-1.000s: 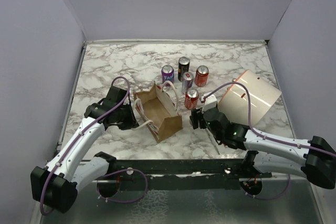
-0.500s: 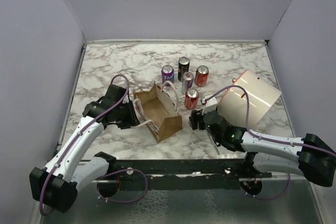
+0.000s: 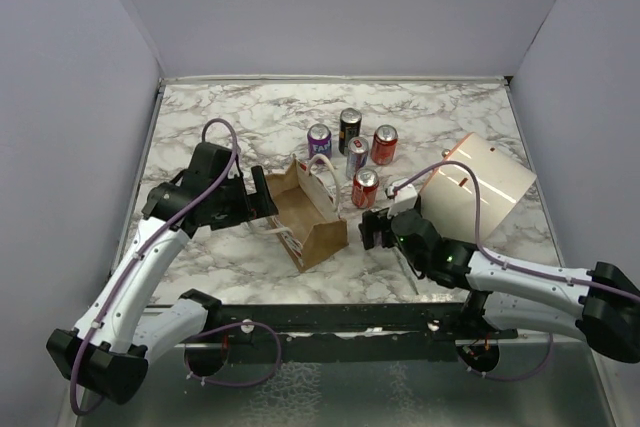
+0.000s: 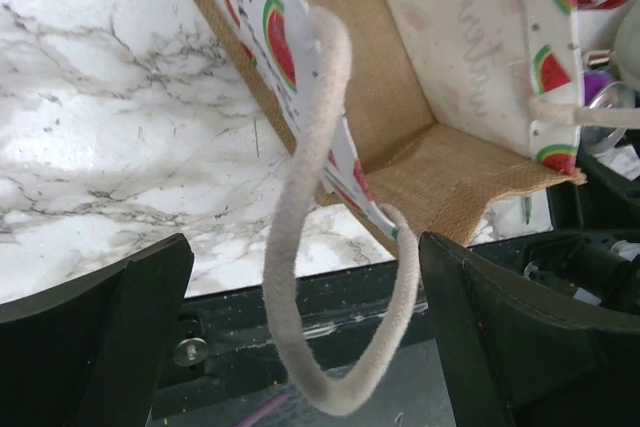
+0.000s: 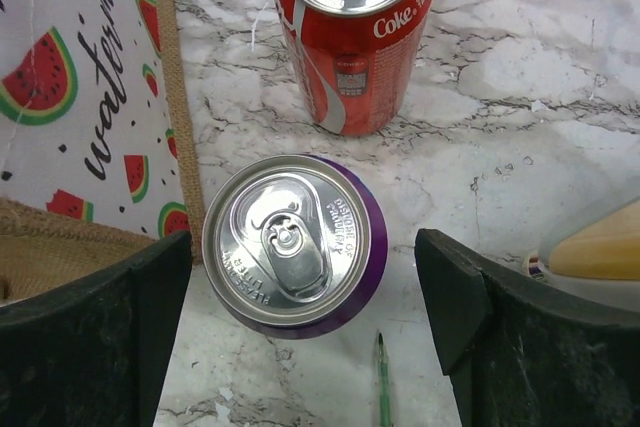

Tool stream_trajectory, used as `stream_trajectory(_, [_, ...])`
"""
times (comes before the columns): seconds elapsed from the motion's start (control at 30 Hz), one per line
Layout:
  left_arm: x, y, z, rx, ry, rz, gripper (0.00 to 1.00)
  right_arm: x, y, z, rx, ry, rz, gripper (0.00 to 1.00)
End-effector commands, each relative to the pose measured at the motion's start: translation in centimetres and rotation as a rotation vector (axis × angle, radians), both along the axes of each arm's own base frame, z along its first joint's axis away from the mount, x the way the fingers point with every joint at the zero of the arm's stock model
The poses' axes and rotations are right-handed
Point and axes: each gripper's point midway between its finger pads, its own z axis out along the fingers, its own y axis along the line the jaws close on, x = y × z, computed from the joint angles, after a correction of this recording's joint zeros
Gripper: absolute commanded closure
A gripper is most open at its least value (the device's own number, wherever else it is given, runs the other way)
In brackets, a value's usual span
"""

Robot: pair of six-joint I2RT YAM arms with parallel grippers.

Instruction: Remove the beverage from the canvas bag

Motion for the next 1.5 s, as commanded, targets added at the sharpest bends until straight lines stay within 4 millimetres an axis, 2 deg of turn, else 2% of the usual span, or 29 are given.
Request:
stream_trajectory(0.0, [1.6,1.0,3.0,0.06,-0.097,0.008,0.01,0.1,0.5,4.1,0.053,-0.02,0.006,0.06])
stream_trajectory(0.1, [2.9,1.8,5.7,0.103,-0.176,0.032,0.01,-0.1,0.4,7.2,0.046,-0.029,0.02,0.04])
stream_trajectory(0.2, [4.6,2.6,10.2,0.138,-0.296,0.055,0.01,-0.1,0.0,12.1,0.046,-0.043,0.013,0.01])
stream_trajectory(0.3, [6.4,3.2,15.4,0.156,-0.436,0.076,0.01,0.2,-1.0,18.9,0.054,-0.083,-0.024,0.0])
stream_trajectory(0.37, [7.4,3.3,19.0,0.156,-0.532,0.083,0.01,0.3,-2.1,23.6,0.067,-0.126,-0.057,0.0])
stream_trajectory(0.4, [7.9,3.3,20.8,0.155,-0.58,0.088,0.01,0.1,-2.9,26.7,0.087,-0.156,-0.067,0.0])
stream_trajectory(0.43, [8.1,3.5,23.2,0.147,-0.641,0.096,0.01,0.0,-3.6,29.0,0.105,-0.185,-0.075,0.0])
stream_trajectory(0.47, [8.5,3.6,24.7,0.149,-0.68,0.101,0.01,-0.2,-4.2,30.8,0.117,-0.207,-0.083,0.0])
stream_trajectory(0.6, [8.8,4.1,30.1,0.13,-0.828,0.131,0.01,-1.8,-6.3,37.7,0.204,-0.314,-0.046,0.01])
stream_trajectory(0.73, [8.0,4.8,34.4,0.096,-0.963,0.172,0.01,-3.6,-8.7,42.7,0.322,-0.387,-0.039,0.01])
stream_trajectory(0.87, [6.6,5.9,36.9,0.066,-1.067,0.222,0.01,-4.7,-10.5,45.5,0.404,-0.412,-0.063,0.01])
stream_trajectory(1.0, [5.7,6.6,38.2,0.049,-1.117,0.249,0.01,-4.9,-11.1,46.0,0.417,-0.42,-0.077,0.01])
stream_trajectory(1.47, [5.6,6.3,36.3,0.062,-1.058,0.224,0.01,-3.2,-10.3,45.0,0.32,-0.401,-0.127,0.01])
